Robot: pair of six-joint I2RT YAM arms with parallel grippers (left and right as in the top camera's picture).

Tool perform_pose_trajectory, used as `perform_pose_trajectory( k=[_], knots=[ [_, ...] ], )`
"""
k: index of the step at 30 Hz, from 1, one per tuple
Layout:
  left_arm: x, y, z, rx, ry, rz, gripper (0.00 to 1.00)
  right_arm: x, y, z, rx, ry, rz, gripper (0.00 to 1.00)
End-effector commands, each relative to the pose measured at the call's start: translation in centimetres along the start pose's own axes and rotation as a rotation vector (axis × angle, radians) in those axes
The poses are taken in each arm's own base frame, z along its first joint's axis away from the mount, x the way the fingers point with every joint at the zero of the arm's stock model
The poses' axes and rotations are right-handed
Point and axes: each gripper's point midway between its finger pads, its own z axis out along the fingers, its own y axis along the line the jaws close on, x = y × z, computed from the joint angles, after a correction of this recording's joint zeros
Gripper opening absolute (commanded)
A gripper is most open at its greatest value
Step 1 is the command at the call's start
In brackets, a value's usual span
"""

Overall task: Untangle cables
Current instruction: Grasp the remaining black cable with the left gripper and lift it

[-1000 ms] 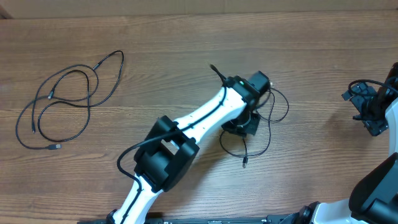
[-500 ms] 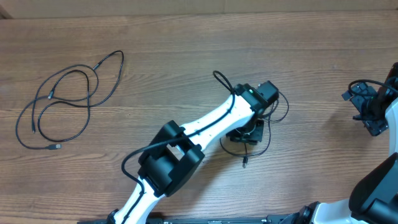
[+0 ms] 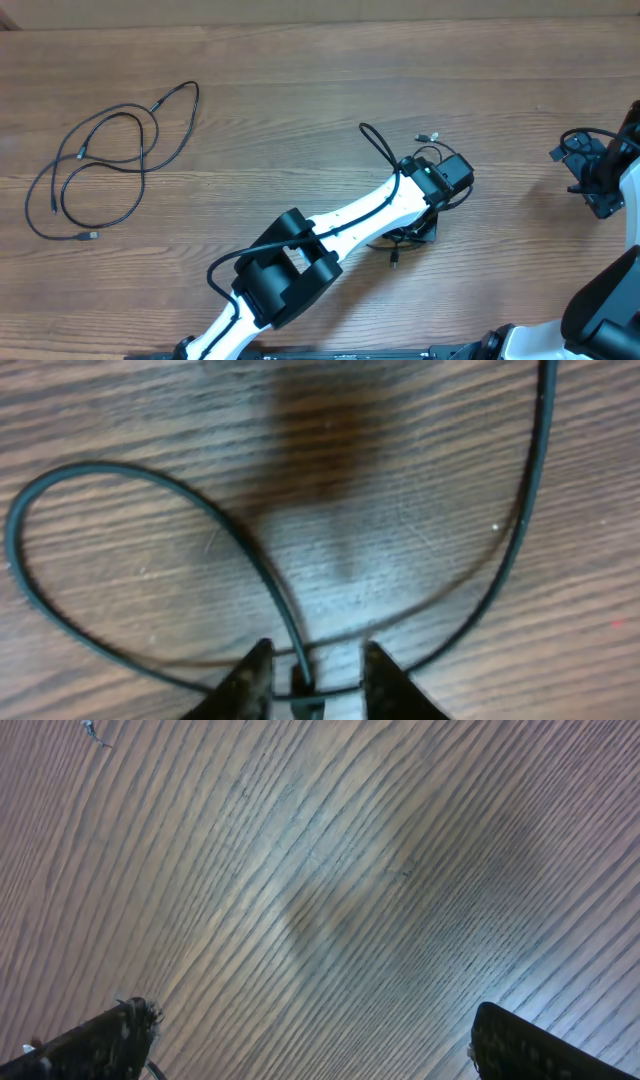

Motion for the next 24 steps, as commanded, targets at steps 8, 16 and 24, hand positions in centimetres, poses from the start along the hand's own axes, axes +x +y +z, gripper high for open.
perform_pose_trajectory(
  k=[8,16,24],
  knots=[
    [0.1,0.7,3.3,-0.065,0.015,-0.011,0.18,-0.2,-0.1,-0.1,0.003,-0.011,0.001,1.00],
    [-0.4,1.2,3.3,-0.085,-0.005,-0.016,0.04,-0.2,-0.1,-0.1,0.003,-0.011,0.001,1.00],
    [-1.0,1.8,3.2,-0.118,-0.039,0.011,0.04,-0.2,-0.1,-0.1,0.003,-0.011,0.001,1.00]
  ],
)
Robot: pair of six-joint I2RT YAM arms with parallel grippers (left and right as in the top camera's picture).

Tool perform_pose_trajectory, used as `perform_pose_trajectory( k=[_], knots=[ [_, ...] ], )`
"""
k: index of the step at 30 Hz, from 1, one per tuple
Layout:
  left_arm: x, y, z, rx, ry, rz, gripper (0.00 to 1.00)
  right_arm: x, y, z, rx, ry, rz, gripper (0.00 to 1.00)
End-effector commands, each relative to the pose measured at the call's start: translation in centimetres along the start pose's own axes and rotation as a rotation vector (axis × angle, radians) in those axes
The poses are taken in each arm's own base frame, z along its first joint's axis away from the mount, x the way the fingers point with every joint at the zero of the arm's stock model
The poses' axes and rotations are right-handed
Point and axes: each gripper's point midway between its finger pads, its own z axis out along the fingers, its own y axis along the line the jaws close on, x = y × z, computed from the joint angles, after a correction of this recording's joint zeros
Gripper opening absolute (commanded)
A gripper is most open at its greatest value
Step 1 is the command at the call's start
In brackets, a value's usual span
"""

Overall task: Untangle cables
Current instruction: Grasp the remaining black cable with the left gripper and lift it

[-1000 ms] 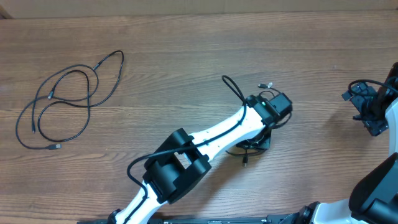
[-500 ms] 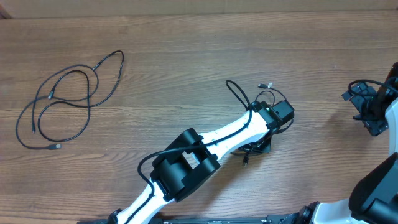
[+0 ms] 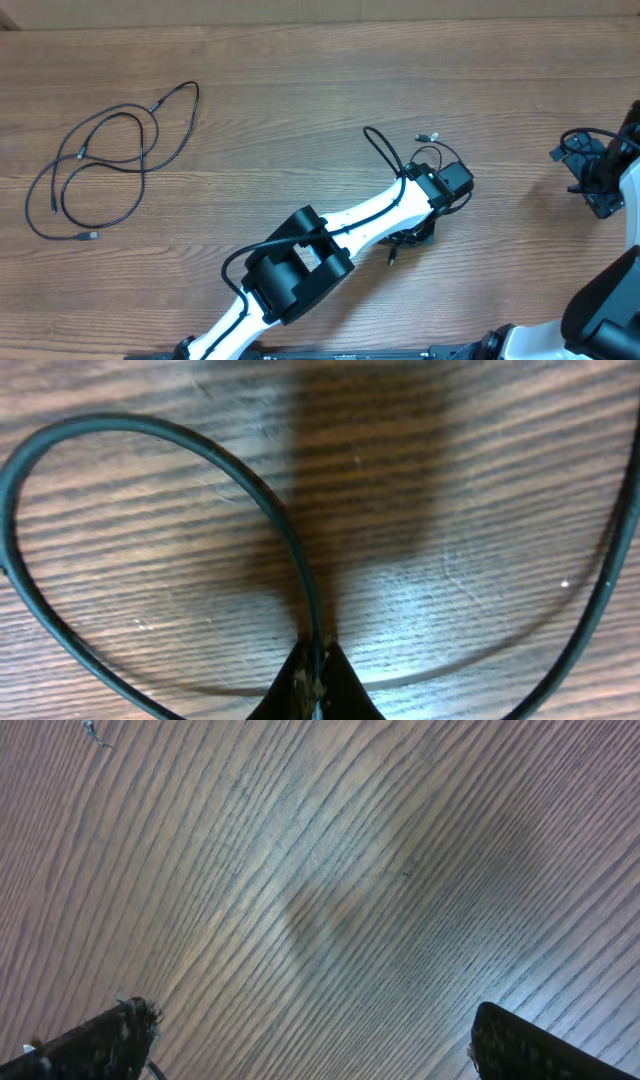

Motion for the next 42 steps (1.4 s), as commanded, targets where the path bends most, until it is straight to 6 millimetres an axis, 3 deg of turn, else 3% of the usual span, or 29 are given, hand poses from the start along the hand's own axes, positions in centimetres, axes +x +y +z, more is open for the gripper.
perform_pose_trajectory(
  k=[1,7,12,20,25,29,34,42],
  knots=[
    [-0.6,1.2,1.0,-0.057,-0.021,0.005,0.04,-0.2,-0.1,-0.1,0.003,-0.010,0.001,1.00],
    [-1.3,2.1,0.9,-0.088,-0.041,0.017,0.04,-0.2,-0.1,-0.1,0.003,-0.010,0.001,1.00],
    [-1.6,3.0,0.9,-0.093,-0.022,0.128,0.04,-0.2,-0.1,-0.1,0.003,-0.010,0.001,1.00],
    [-2.0,5.6,0.9,-0.103,0.046,0.152,0.04,-0.2,-0.1,-0.1,0.003,-0.011,0.001,1.00],
    [-3.3,7.6,-0.9,-0.116,0.023,0.110,0.04,-0.2,-0.1,-0.1,0.003,-0.011,0.001,1.00],
    [-5.3,8.9,-4.9,-0.125,-0.101,0.047,0.05,-0.2,-0.1,-0.1,0.003,-0.011,0.001,1.00],
    [-7.7,11.6,-12.5,-0.185,-0.346,-0.046,0.04,-0.2,-0.1,-0.1,0.003,-0.011,0.001,1.00],
    [-7.7,15.6,-25.7,-0.165,-0.698,-0.157,0.04,-0.2,-0.1,-0.1,0.003,-0.011,0.001,1.00]
  ],
)
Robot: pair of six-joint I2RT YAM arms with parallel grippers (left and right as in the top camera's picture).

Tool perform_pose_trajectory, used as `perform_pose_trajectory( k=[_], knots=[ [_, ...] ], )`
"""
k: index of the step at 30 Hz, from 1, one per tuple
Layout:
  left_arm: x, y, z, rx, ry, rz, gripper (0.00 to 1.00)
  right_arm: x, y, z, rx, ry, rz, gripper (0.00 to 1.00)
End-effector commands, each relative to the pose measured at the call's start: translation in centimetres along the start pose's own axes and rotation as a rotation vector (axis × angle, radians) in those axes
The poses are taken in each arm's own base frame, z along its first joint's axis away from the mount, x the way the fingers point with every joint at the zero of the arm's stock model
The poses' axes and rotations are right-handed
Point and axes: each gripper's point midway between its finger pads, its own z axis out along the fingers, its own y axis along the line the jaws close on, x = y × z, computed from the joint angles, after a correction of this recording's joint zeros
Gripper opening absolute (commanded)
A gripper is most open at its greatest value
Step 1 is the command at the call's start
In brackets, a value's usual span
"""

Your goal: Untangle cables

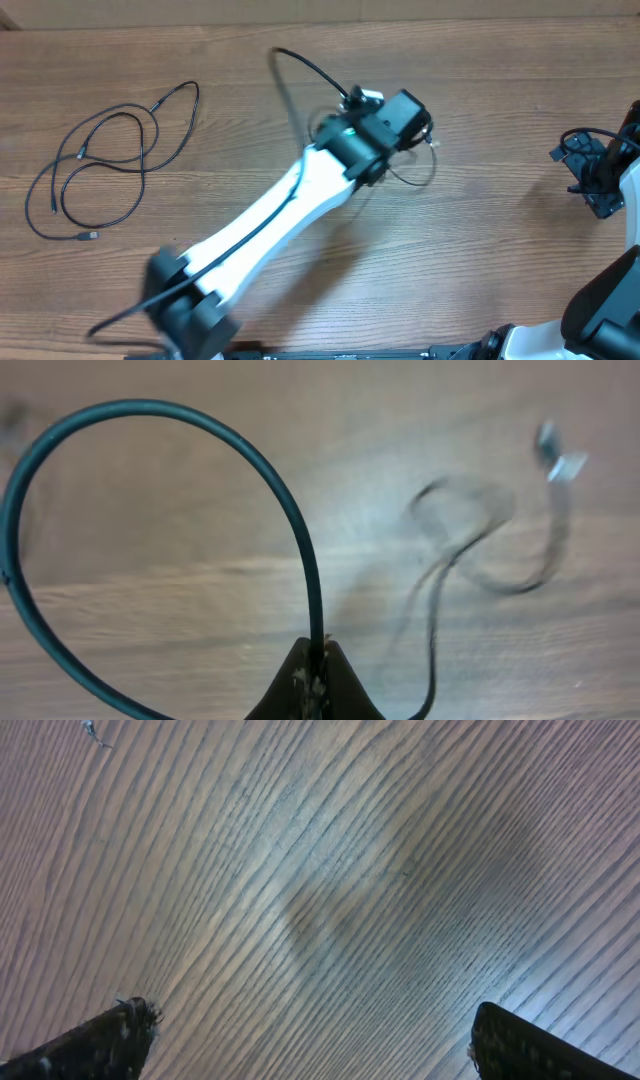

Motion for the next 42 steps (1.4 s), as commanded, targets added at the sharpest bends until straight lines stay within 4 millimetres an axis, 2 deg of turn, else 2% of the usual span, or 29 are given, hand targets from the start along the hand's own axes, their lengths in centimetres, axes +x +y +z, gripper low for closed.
perform_pose_trajectory(
  k=[1,5,7,9,13,16,18,19,22,26,29,35,42],
  knots=[
    [-3.3,3.6,-4.9,-0.059,-0.190,-0.092,0.04,-0.2,-0.1,-0.1,0.003,-0.010,0.001,1.00],
    [-4.7,6.7,-8.6,-0.110,-0.305,-0.141,0.04,-0.2,-0.1,-0.1,0.003,-0.010,0.001,1.00],
    [-5.0,7.5,-9.6,-0.121,-0.331,-0.152,0.04,-0.2,-0.1,-0.1,0.003,-0.010,0.001,1.00],
    [-4.9,7.9,-10.0,-0.127,-0.337,-0.144,0.05,-0.2,-0.1,-0.1,0.003,-0.010,0.001,1.00],
    [-4.1,8.2,-9.6,-0.151,-0.303,-0.118,0.04,-0.2,-0.1,-0.1,0.003,-0.010,0.001,1.00],
    [-3.5,8.0,-8.9,-0.156,-0.265,-0.094,0.07,-0.2,-0.1,-0.1,0.003,-0.010,0.001,1.00],
    [-2.9,7.0,-8.1,-0.120,-0.222,-0.080,0.18,-0.2,-0.1,-0.1,0.003,-0.010,0.001,1.00],
    [-2.5,6.4,-7.8,-0.096,-0.198,-0.063,0.20,-0.2,-0.1,-0.1,0.003,-0.010,0.001,1.00],
    [-1.7,5.0,-6.8,-0.046,-0.138,-0.019,0.20,-0.2,-0.1,-0.1,0.003,-0.011,0.001,1.00],
    [-1.0,4.3,-5.4,-0.032,-0.084,-0.007,0.19,-0.2,-0.1,-0.1,0.003,-0.010,0.001,1.00],
    [-0.3,3.6,-4.2,-0.012,-0.030,-0.001,0.23,-0.2,-0.1,-0.1,0.003,-0.010,0.001,1.00],
    [1.7,2.9,-0.9,-0.004,0.120,0.012,0.43,-0.2,-0.1,-0.1,0.003,-0.010,0.001,1.00],
    [4.9,3.5,3.5,-0.054,0.328,0.033,0.44,-0.2,-0.1,-0.1,0.003,-0.010,0.001,1.00]
  ],
)
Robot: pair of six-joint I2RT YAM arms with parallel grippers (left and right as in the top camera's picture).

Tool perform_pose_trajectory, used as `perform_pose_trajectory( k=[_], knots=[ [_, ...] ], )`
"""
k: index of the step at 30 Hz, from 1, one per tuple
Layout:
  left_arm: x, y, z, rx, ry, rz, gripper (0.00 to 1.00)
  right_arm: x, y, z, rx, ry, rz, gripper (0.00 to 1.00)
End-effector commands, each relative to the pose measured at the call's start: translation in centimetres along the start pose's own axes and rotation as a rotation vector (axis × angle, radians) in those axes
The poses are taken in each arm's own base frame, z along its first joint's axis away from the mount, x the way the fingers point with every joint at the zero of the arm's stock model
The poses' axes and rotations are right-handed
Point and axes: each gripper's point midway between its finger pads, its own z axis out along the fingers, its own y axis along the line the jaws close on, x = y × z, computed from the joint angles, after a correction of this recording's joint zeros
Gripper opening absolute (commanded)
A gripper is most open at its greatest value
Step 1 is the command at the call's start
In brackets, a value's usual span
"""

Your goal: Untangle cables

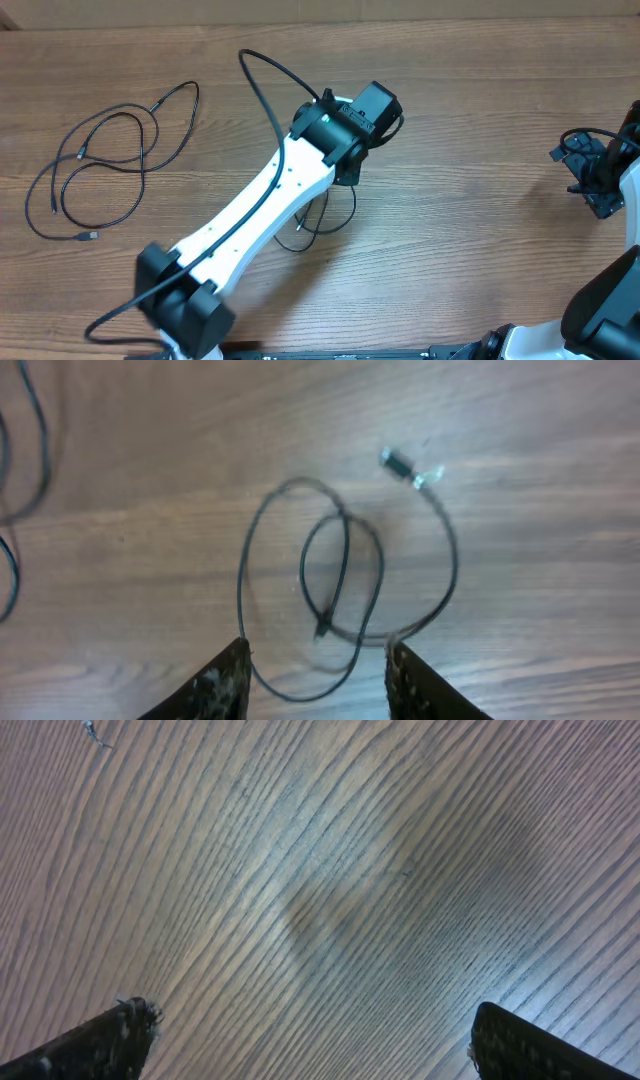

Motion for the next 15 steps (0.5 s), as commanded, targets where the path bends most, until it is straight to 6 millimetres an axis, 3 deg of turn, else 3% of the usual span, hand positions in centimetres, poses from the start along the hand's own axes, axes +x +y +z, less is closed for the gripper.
perform_pose_trajectory(
  k=[1,15],
  knots=[
    [1.2,-0.6,2.7,0.014,0.125,0.027,0.44,-0.2,-0.1,-0.1,0.003,-0.011,0.002,1.00],
    [4.6,-1.1,11.4,-0.029,0.412,0.117,0.44,-0.2,-0.1,-0.1,0.003,-0.011,0.002,1.00]
  ],
)
